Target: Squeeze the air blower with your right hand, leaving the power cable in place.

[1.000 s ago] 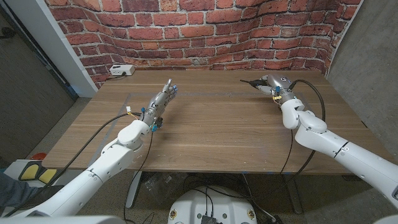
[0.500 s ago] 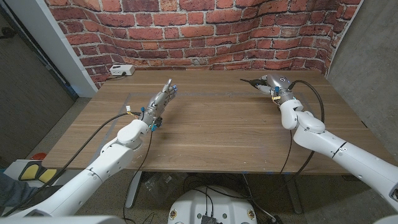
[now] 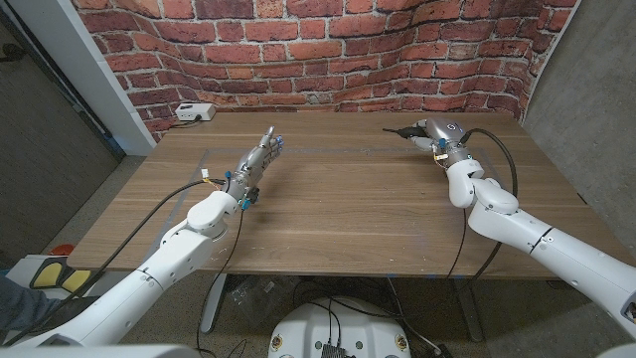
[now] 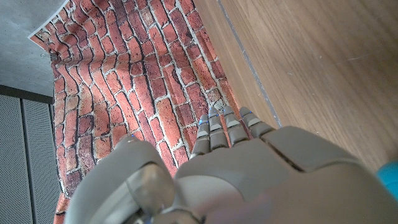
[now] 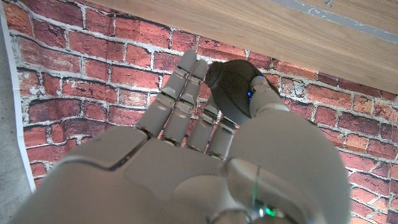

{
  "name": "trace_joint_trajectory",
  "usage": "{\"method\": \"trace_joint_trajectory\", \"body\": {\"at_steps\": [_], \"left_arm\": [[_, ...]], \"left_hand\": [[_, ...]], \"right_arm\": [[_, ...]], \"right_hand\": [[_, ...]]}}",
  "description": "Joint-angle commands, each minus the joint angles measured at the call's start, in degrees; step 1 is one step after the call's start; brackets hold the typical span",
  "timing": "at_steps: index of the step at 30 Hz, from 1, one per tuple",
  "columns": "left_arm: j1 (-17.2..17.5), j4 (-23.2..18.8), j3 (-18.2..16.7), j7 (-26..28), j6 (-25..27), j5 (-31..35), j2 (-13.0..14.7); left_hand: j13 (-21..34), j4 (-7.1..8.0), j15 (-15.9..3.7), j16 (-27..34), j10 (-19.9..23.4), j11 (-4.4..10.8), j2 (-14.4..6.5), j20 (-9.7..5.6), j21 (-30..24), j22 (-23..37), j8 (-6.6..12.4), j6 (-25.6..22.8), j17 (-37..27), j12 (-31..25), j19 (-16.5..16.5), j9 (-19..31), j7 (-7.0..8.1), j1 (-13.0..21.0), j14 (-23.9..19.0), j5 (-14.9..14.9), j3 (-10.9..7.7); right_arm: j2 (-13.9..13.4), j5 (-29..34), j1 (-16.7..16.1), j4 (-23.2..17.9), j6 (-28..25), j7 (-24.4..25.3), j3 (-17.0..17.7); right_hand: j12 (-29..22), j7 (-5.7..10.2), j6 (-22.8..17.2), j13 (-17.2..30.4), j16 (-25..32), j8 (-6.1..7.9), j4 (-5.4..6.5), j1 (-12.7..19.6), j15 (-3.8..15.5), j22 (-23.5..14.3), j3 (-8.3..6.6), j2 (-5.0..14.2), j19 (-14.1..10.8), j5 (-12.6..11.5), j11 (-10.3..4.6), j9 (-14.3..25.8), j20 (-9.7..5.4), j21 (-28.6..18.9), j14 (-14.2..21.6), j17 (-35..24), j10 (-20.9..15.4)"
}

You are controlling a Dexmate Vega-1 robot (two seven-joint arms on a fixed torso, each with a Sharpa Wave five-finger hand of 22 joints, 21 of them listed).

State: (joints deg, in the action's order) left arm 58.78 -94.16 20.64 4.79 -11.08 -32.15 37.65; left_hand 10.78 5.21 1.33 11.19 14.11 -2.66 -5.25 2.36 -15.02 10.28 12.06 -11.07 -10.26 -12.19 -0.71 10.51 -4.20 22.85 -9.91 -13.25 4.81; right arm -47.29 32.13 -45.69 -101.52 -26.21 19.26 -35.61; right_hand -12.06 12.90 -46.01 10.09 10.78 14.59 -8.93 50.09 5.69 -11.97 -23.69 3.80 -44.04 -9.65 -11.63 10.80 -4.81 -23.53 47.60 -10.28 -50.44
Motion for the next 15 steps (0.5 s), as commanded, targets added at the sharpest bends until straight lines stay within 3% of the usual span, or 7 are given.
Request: {"method": "trace_joint_trajectory", "body": {"at_steps": [1, 15], "left_arm": [[0.2, -0.3, 0.0, 0.2, -0.1, 0.0, 0.1], [0.1, -0.6, -0.2, 0.5, 0.3, 0.0, 0.1]], "left_hand": [[0.3, 0.25, 0.08, -0.1, 0.3, 0.08, -0.3, -0.05, 0.4, 0.1, -0.10, -0.5, -0.3, 0.0, -0.4, 0.3, -0.25, -0.1, -0.8, 0.3, 0.38], [0.3, 0.25, 0.10, -0.1, 0.4, 0.04, -0.4, 0.04, 0.6, 0.1, -0.17, -0.6, -0.3, 0.1, -0.4, 0.3, -0.25, 0.0, -0.8, 0.4, 0.47]], "right_arm": [[-0.3, 0.7, 0.0, -0.3, -0.5, -0.4, -0.2], [-0.3, 2.3, -0.3, -0.8, -2.0, -0.4, -0.6]], "right_hand": [[0.2, -0.04, 0.6, 0.1, -0.4, -0.46, -0.07, 0.0, 6.30, -0.1, 0.31, -0.76, 0.2, -0.4, -0.09, 0.1, -5.33, -0.4, -0.7, -0.1, 0.5], [1.2, -0.09, 3.6, 0.2, -0.6, -2.28, -0.35, 0.6, 6.17, 0.1, 0.94, -2.65, 1.2, -0.8, -0.27, 0.3, -5.13, -0.3, -2.2, -0.1, 3.5]]}}
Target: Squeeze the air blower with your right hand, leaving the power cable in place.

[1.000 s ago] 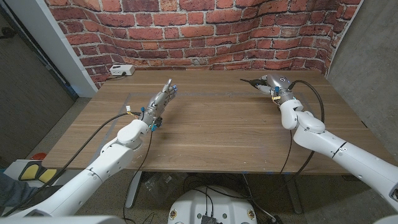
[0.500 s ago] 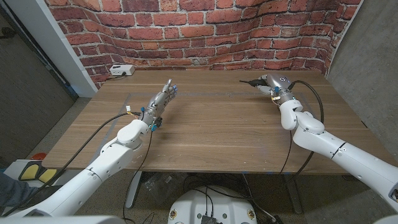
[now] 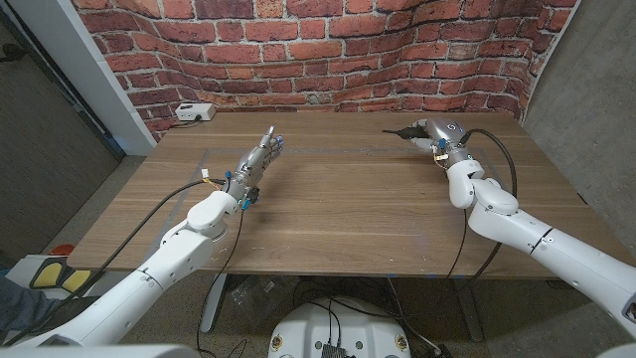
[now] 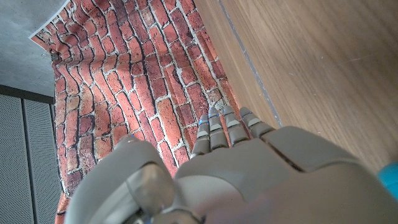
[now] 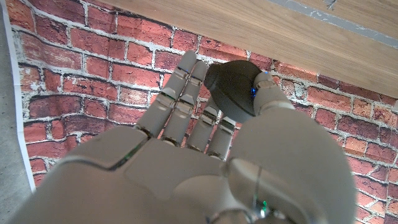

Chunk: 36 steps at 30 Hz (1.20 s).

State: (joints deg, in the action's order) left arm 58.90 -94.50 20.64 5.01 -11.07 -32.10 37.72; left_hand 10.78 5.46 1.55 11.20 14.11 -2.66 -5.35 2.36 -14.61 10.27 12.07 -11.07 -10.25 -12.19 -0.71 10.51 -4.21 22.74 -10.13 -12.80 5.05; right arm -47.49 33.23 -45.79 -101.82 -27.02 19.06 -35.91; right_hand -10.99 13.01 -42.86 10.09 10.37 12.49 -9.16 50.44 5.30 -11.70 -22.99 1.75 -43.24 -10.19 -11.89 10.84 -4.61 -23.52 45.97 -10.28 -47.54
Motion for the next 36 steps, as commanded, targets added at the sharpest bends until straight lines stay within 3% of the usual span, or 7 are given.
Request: {"method": "trace_joint_trajectory", "body": {"at_steps": [1, 18, 36], "left_arm": [[0.0, -0.2, -0.2, 0.3, 0.2, -0.1, 0.0], [0.5, -0.9, -0.7, 0.8, 0.1, 0.0, 0.3], [0.7, -0.1, -0.5, 0.3, -0.1, -0.6, 0.0]], "left_hand": [[0.3, 0.01, -0.09, -0.1, 0.7, -0.03, -0.3, 0.05, 0.2, 0.1, -0.17, -0.6, -0.3, 0.0, -0.4, 0.3, -0.20, 0.1, -0.6, 0.0, 0.25], [0.3, 0.02, -0.07, -0.1, 0.8, 0.08, -0.4, 0.05, 0.4, 0.1, -0.18, -0.9, -0.3, 0.0, -0.6, 0.3, -0.06, 0.2, -0.8, 0.1, 0.35], [0.4, 0.03, -0.10, -0.1, 0.7, 0.12, -0.5, 0.09, 0.7, 0.1, -0.27, -0.9, -0.3, 0.1, -0.5, 0.3, -0.07, 0.2, -0.8, 0.2, 0.45]], "right_arm": [[-0.1, 1.3, -0.2, -0.5, -1.4, -0.2, -0.3], [-1.2, 2.2, 0.4, -1.9, -2.4, -3.7, -0.7], [-1.2, 3.4, 3.0, -1.8, -4.4, -10.8, -2.8]], "right_hand": [[0.2, -0.20, 0.4, 0.2, -0.2, -0.20, -0.11, 0.2, 6.56, -0.1, 0.24, -0.62, 0.4, -0.3, -0.01, 0.3, -5.35, -0.3, -0.6, -0.1, 0.6], [0.3, -0.28, 2.2, 0.2, -0.3, -0.94, 0.70, -1.4, 6.01, 0.0, 1.80, -2.62, 0.9, -0.4, 0.02, 0.4, -4.85, -0.2, -2.0, -0.3, 2.3], [0.1, -0.60, 2.3, 0.2, -0.3, -0.88, 1.14, -2.2, 5.41, 0.1, 2.41, -3.03, 1.4, -0.5, 0.13, 0.5, -4.52, -0.1, -3.1, -0.4, 2.6]]}}
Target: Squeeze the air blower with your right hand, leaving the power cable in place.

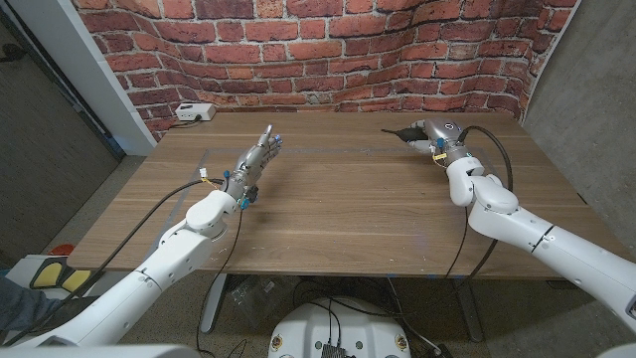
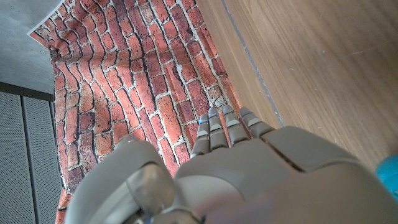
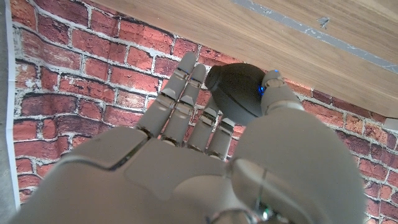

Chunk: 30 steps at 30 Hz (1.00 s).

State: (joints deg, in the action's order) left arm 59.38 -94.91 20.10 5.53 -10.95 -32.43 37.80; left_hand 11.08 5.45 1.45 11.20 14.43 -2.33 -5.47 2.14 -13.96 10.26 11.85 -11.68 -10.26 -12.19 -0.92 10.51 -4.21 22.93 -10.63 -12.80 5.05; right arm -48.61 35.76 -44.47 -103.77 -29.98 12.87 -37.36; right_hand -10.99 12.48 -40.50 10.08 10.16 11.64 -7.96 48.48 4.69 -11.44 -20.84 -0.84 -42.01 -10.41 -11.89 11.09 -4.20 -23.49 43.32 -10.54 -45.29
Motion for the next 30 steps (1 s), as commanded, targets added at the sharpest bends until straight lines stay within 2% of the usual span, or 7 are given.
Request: {"method": "trace_joint_trajectory", "body": {"at_steps": [1, 6, 30], "left_arm": [[0.2, 0.4, 0.0, -0.3, -0.2, -0.3, -0.1], [0.3, 0.5, 0.0, -0.3, -0.5, -0.2, -0.1], [0.6, 0.5, -0.3, -0.6, -0.5, -0.6, 0.2]], "left_hand": [[0.1, 0.04, 0.05, -0.1, 0.4, -0.20, -0.4, 0.32, 0.0, 0.1, -0.05, -0.3, -0.3, 0.2, -0.3, 0.3, -0.04, 0.1, -0.3, 0.2, 0.46], [0.1, 0.03, 0.06, -0.1, 0.4, -0.20, -0.4, 0.33, 0.1, 0.1, -0.08, -0.3, -0.3, 0.2, -0.4, 0.3, 0.01, 0.1, -0.3, 0.2, 0.48], [0.1, 0.05, 0.02, -0.2, 0.4, -0.20, -0.5, 0.37, 0.3, 0.1, -0.17, -0.2, -0.3, 0.2, -0.4, 0.3, -0.02, 0.2, -0.3, 0.3, 0.61]], "right_arm": [[-0.2, 1.0, 1.9, 0.2, -1.6, -5.2, -1.6], [-0.1, 1.9, 3.1, 0.7, -2.7, -8.2, -2.9], [1.4, 1.1, 6.2, 5.3, -4.7, -13.5, -5.9]], "right_hand": [[0.1, -0.08, -0.1, 0.2, -0.1, -0.04, -0.05, -0.3, 5.98, -0.2, 0.28, -0.44, 0.2, -0.3, 0.13, 0.2, -4.88, -0.1, -0.5, -0.1, 0.4], [0.1, -0.03, 0.0, 0.2, -0.1, -0.05, 0.10, -0.6, 5.78, -0.2, 0.40, -0.42, 0.4, -0.3, 0.16, 0.2, -4.79, 0.0, -0.9, -0.2, 0.4], [0.3, -0.40, 1.4, 0.2, -0.2, -0.49, 0.69, -1.8, 4.85, -0.1, 1.10, -0.45, 1.5, -0.4, 0.38, 0.2, -4.19, 0.4, -3.1, -0.3, 1.7]]}}
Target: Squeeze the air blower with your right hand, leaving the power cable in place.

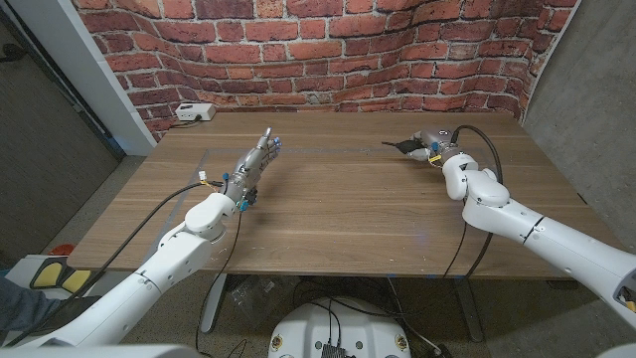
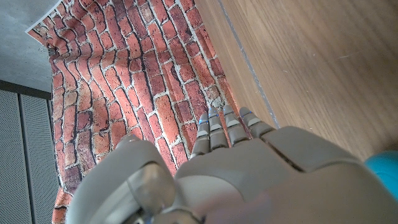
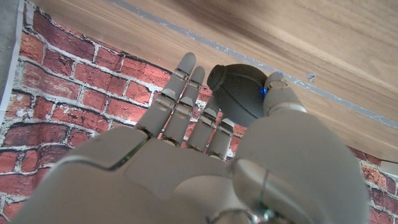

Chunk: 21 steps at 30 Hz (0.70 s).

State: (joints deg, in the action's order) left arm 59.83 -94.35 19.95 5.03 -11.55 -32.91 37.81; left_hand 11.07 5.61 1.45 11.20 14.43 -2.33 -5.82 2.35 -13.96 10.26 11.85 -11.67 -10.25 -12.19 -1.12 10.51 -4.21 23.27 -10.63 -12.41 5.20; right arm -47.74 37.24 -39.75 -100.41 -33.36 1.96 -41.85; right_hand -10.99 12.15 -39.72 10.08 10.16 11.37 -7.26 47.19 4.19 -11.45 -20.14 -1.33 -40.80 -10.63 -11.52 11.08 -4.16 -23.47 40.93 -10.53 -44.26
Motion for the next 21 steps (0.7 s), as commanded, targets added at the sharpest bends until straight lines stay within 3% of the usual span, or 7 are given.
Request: {"method": "trace_joint_trajectory", "body": {"at_steps": [1, 21], "left_arm": [[0.2, -0.1, -0.1, -0.1, 0.1, -0.1, 0.2], [0.3, -0.4, -0.1, 0.2, 0.4, -0.1, 0.3]], "left_hand": [[0.1, -0.11, 0.02, -0.2, 0.4, -0.24, -0.2, 0.19, 0.3, 0.1, -0.17, -0.3, -0.3, 0.2, -0.2, 0.3, -0.02, -0.1, -0.3, -0.1, 0.46], [0.1, -0.11, -0.06, -0.2, 0.5, -0.18, -0.2, 0.16, 0.5, 0.1, -0.21, -0.3, -0.3, 0.3, -0.3, 0.3, 0.08, 0.0, -0.3, 0.0, 0.55]], "right_arm": [[0.5, -0.4, 1.6, 2.1, -1.3, -2.8, -1.6], [1.3, 2.4, 5.7, 4.9, -3.2, -8.9, -6.0]], "right_hand": [[0.3, -0.08, 0.8, 0.2, -0.2, -0.26, 0.01, -0.6, 5.13, -0.1, 0.47, 0.00, 0.4, -0.2, 0.09, 0.2, -4.20, 0.4, -1.0, -0.3, 0.8], [0.5, -0.31, 3.4, 0.3, -0.2, -0.68, 0.61, -2.2, 4.09, 0.0, 1.50, -0.40, 1.9, -0.2, 0.06, 0.3, -3.45, 0.9, -3.0, -0.4, 3.3]]}}
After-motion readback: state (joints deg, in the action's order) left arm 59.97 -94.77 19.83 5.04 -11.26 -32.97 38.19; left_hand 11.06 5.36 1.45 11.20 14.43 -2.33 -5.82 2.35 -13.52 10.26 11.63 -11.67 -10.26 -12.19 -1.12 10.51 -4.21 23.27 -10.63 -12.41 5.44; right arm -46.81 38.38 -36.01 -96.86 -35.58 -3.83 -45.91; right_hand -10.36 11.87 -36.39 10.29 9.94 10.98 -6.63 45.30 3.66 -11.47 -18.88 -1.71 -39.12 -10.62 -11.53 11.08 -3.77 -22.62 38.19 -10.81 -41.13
